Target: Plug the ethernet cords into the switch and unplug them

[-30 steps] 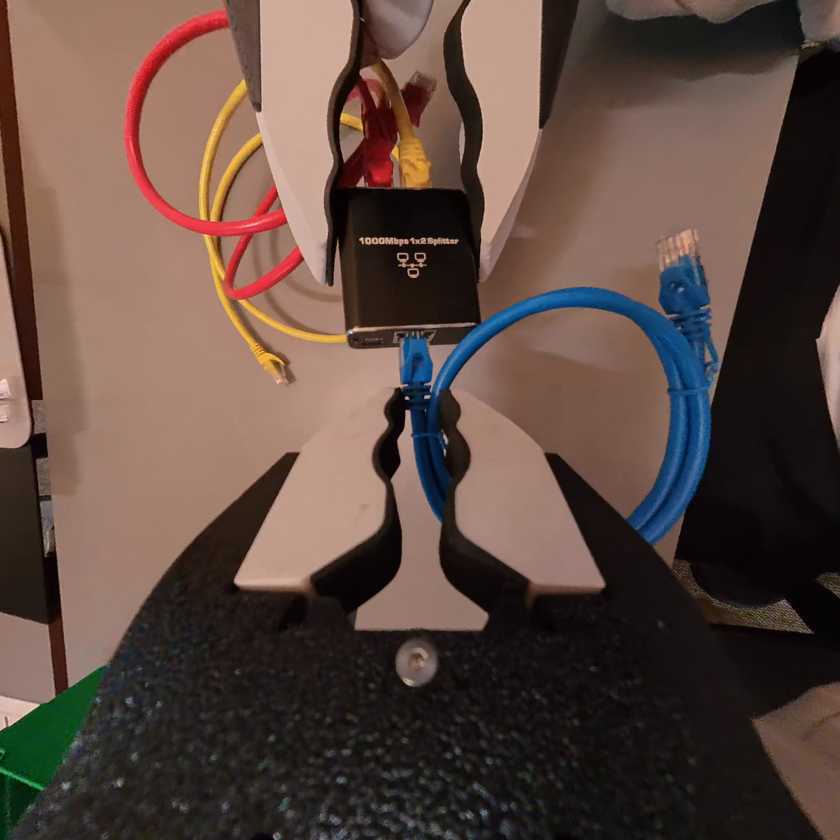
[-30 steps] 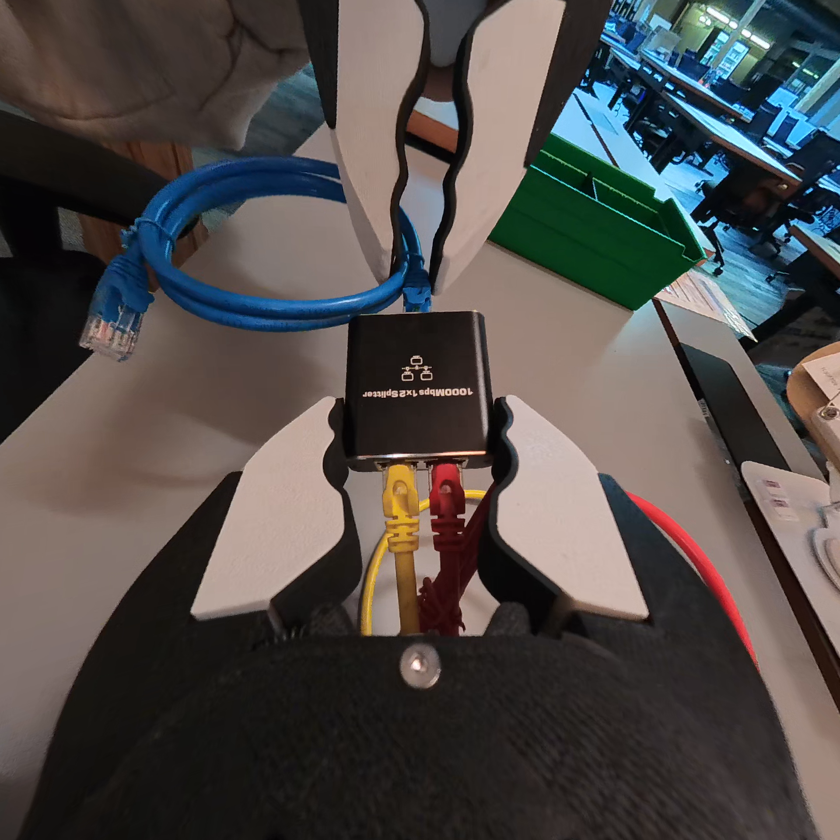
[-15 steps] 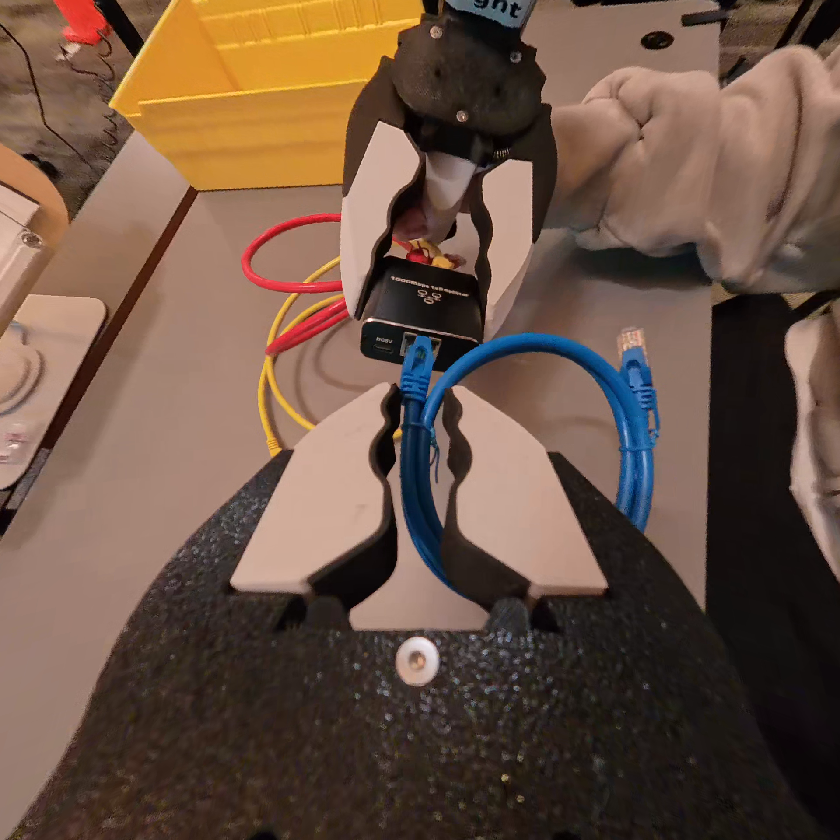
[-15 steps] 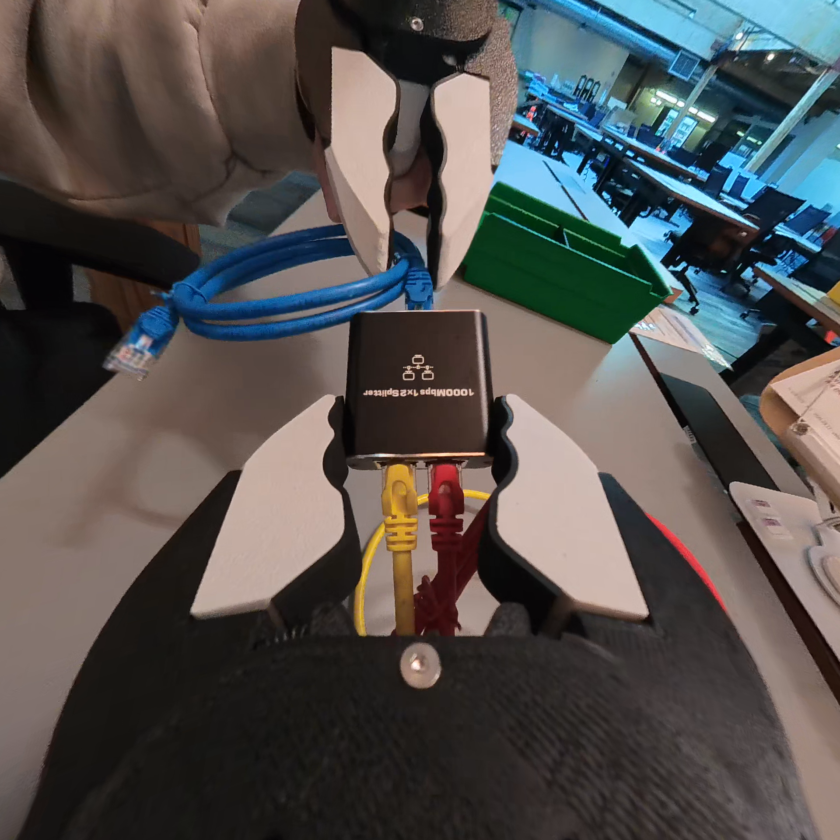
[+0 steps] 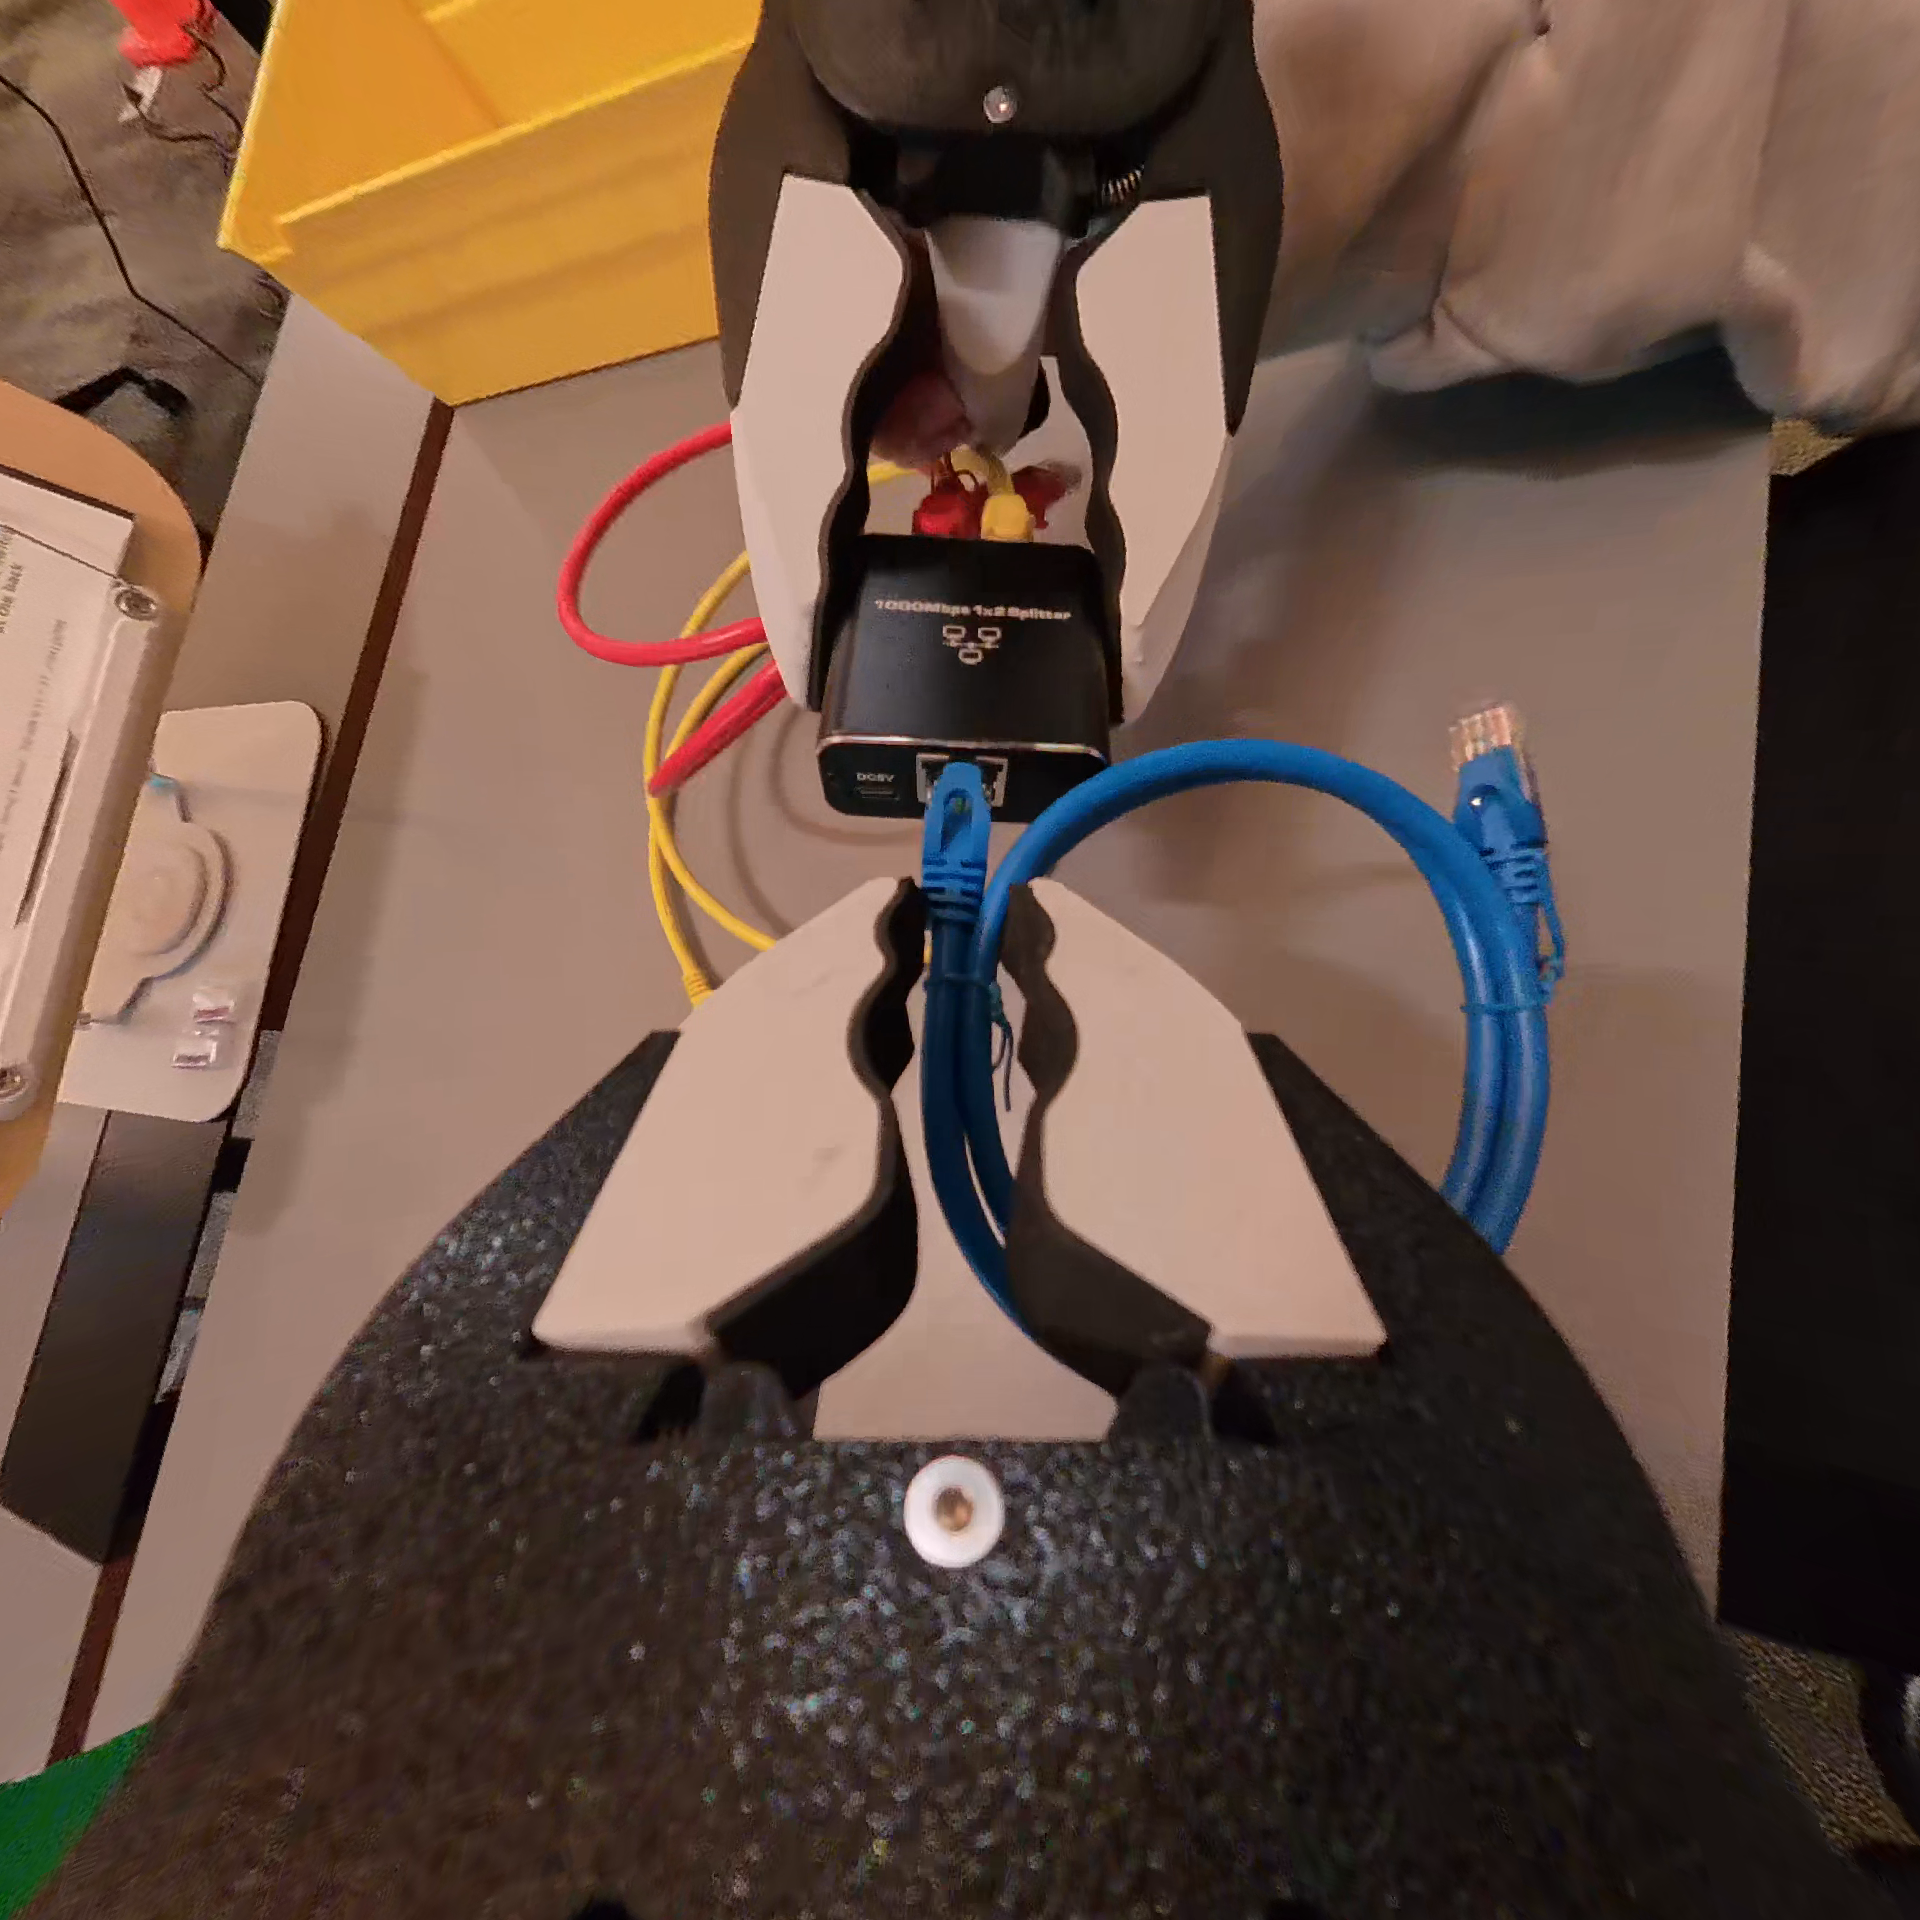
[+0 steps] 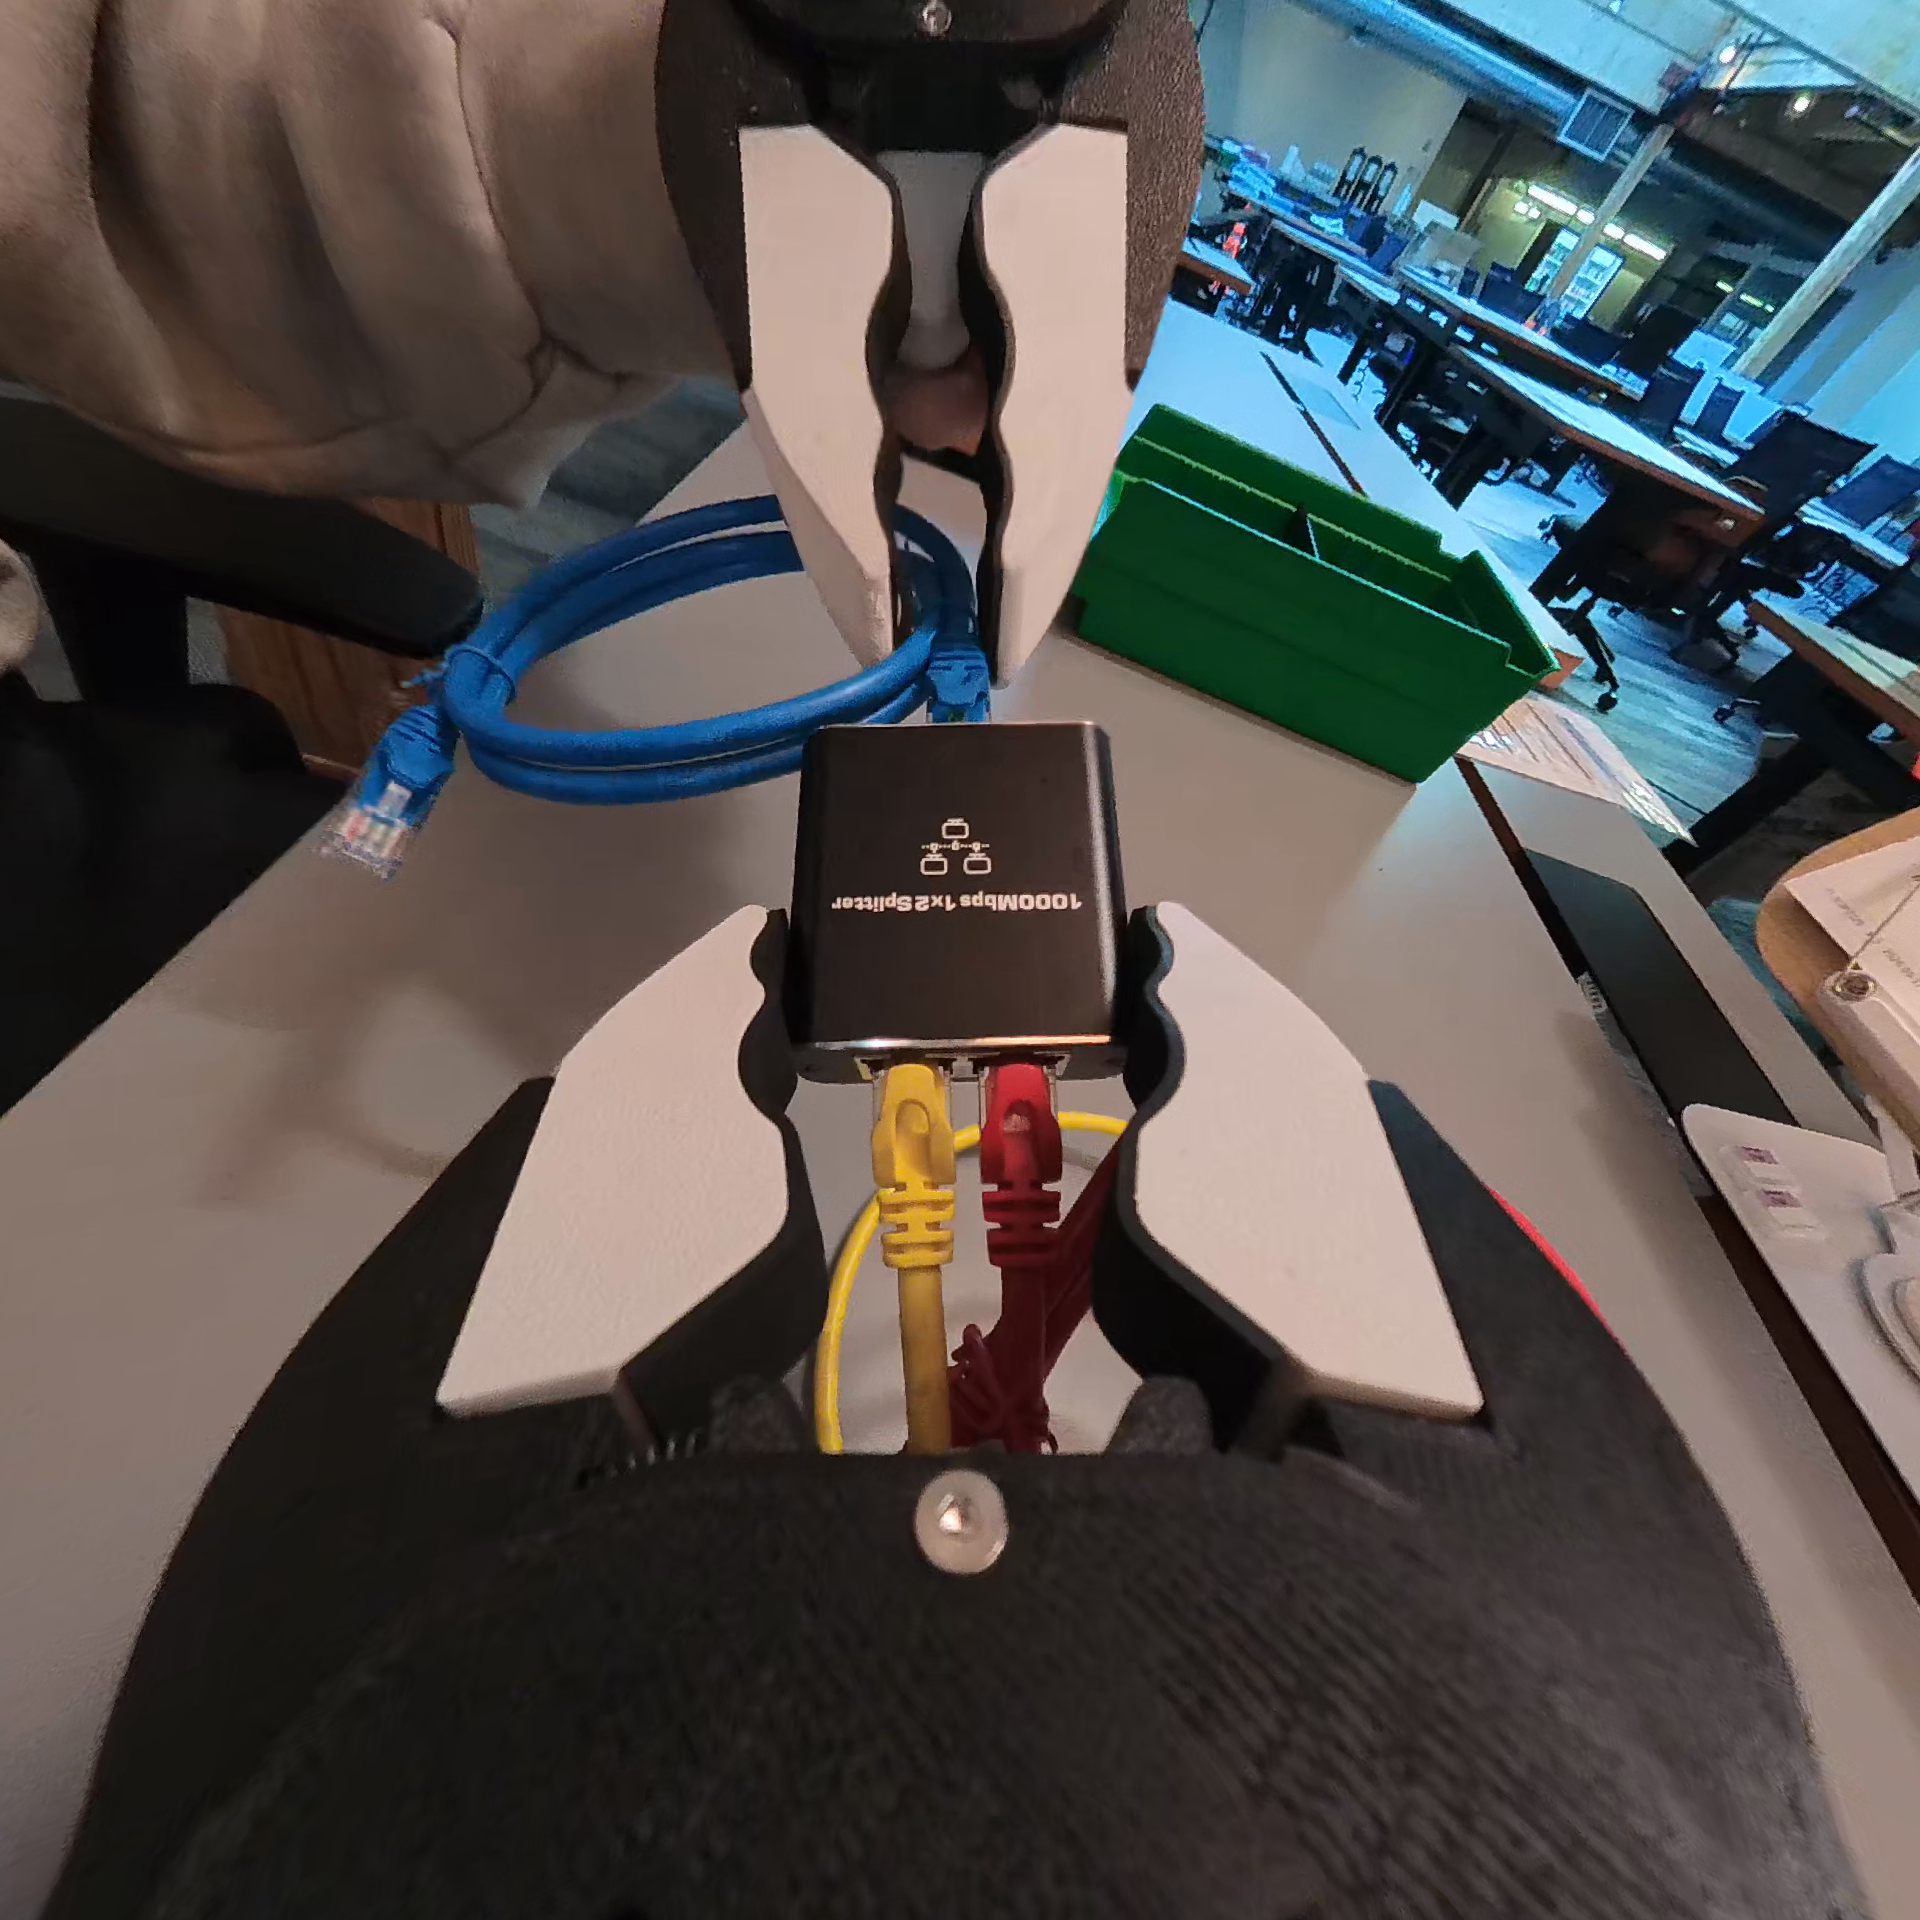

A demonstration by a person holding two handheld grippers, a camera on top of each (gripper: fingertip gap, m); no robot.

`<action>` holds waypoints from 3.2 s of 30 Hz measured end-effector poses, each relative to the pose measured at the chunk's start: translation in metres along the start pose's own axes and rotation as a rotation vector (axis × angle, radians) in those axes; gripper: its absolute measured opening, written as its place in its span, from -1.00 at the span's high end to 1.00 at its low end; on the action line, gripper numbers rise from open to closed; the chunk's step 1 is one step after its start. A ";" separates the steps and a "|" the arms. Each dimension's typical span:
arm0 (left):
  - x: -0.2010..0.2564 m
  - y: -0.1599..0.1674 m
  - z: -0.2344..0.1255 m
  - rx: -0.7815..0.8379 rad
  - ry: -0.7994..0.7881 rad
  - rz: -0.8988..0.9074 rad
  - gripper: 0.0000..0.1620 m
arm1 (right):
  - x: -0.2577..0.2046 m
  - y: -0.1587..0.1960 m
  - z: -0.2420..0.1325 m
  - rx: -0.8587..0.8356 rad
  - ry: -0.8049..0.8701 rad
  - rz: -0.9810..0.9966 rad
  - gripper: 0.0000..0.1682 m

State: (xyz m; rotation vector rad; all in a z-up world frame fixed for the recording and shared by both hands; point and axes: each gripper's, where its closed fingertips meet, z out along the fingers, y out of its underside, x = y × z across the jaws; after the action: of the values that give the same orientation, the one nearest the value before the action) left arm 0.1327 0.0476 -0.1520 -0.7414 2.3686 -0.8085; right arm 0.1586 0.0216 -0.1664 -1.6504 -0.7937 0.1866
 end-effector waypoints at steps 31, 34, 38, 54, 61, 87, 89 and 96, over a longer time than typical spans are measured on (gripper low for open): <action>-0.005 -0.001 -0.019 0.276 0.003 -0.185 0.83 | 0.003 0.013 0.004 -0.044 0.017 -0.028 0.25; -0.007 0.001 -0.022 0.240 0.009 -0.200 0.79 | -0.001 0.011 0.008 -0.044 0.002 -0.039 0.25; -0.002 0.011 -0.015 0.108 0.044 -0.167 0.74 | -0.004 0.010 0.009 -0.051 -0.009 -0.049 0.25; 0.002 0.014 0.001 0.056 0.030 -0.115 0.83 | 0.000 0.011 0.005 -0.062 0.012 -0.050 0.25; 0.007 0.023 0.011 -0.001 -0.011 -0.063 0.77 | -0.004 0.007 0.011 -0.049 -0.006 -0.049 0.25; 0.007 0.008 0.006 0.180 -0.033 -0.102 0.76 | -0.004 0.009 0.007 -0.045 -0.009 -0.041 0.25; 0.008 0.011 0.007 0.149 -0.019 -0.090 0.77 | -0.006 0.010 0.008 -0.070 -0.013 -0.051 0.25; 0.011 0.016 0.007 0.040 -0.001 0.012 0.79 | -0.010 0.015 0.013 -0.117 -0.027 -0.050 0.25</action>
State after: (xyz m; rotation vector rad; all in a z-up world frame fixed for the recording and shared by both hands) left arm 0.1238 0.0486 -0.1710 -0.7112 2.3466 -0.8474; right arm 0.1497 0.0254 -0.1863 -1.7388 -0.8799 0.1295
